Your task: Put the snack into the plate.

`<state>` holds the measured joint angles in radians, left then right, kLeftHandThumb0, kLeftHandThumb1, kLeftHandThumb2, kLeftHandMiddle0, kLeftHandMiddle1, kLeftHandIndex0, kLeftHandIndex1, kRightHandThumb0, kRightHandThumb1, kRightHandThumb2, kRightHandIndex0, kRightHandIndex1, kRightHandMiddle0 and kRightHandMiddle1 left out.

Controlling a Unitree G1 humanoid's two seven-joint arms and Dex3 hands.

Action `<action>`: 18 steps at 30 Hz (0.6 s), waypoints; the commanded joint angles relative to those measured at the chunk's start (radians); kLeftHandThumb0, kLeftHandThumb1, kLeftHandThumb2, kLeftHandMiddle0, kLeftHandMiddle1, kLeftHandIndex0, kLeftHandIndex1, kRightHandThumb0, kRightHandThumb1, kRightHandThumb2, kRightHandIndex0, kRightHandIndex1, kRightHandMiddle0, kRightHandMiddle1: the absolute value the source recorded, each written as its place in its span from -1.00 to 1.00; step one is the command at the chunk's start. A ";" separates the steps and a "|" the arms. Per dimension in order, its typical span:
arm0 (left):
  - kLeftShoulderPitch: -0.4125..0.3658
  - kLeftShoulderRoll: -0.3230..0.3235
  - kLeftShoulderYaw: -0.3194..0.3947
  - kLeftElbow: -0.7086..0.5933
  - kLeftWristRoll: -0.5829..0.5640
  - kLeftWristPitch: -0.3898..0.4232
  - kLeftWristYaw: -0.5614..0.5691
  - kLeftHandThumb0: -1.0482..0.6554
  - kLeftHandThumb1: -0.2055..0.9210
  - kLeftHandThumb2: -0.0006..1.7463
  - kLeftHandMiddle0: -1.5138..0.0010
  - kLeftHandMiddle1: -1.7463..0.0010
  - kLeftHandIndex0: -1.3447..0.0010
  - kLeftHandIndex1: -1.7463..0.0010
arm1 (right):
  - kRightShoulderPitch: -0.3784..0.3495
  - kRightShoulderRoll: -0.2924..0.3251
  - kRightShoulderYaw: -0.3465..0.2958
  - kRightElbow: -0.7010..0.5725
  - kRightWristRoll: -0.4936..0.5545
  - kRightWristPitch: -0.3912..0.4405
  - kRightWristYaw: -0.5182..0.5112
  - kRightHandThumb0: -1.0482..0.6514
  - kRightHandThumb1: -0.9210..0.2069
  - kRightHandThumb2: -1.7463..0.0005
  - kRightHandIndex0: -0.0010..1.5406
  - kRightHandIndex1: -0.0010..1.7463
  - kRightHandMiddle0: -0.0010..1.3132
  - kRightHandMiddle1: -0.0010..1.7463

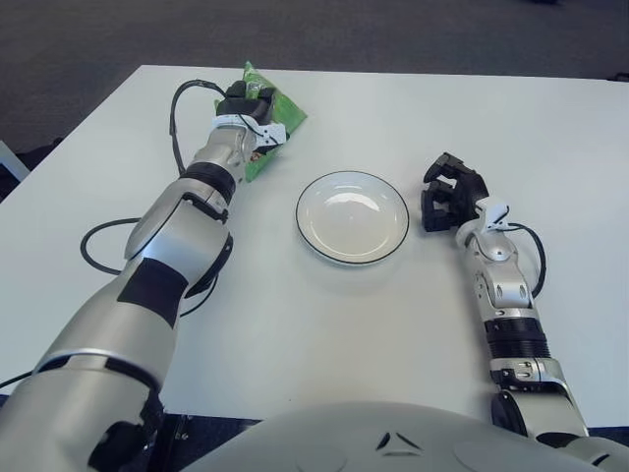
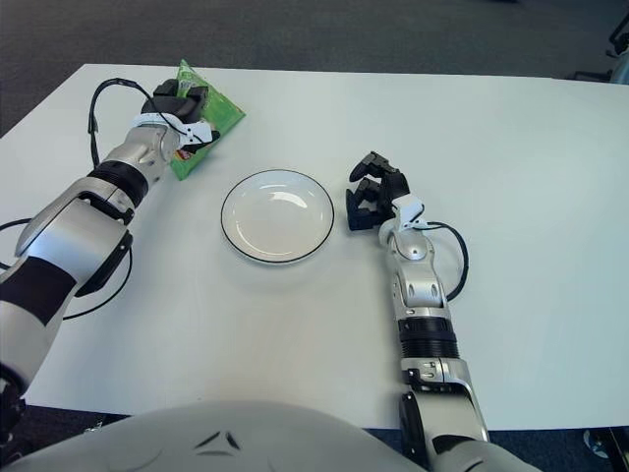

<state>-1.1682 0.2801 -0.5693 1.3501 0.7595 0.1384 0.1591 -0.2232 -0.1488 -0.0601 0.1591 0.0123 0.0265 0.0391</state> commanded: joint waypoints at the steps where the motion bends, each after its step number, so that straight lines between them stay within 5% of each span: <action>1: 0.029 0.010 -0.010 0.016 0.010 0.006 0.016 -1.00 1.00 0.03 0.90 0.64 1.00 0.74 | 0.118 0.009 0.015 0.062 -0.018 0.038 0.001 0.23 0.58 -0.87 0.09 0.95 -0.10 1.00; 5: 0.040 0.014 -0.016 0.017 0.015 0.005 0.032 -1.00 1.00 0.00 0.98 0.05 1.00 0.62 | 0.120 0.005 0.019 0.059 -0.026 0.039 0.002 0.23 0.58 -0.88 0.09 0.96 -0.09 1.00; 7: 0.046 0.016 -0.015 0.016 0.013 -0.002 0.041 -1.00 1.00 -0.03 0.99 -0.10 1.00 0.56 | 0.120 0.005 0.020 0.059 -0.027 0.040 0.003 0.23 0.59 -0.88 0.10 0.96 -0.09 1.00; 18: 0.081 0.030 -0.005 0.022 0.001 -0.027 0.069 -1.00 1.00 -0.14 1.00 -0.42 1.00 0.34 | 0.124 0.003 0.019 0.051 -0.024 0.047 0.013 0.23 0.58 -0.88 0.10 0.95 -0.09 1.00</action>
<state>-1.1234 0.3028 -0.5790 1.3558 0.7662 0.1169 0.2333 -0.2184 -0.1511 -0.0561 0.1488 0.0004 0.0302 0.0398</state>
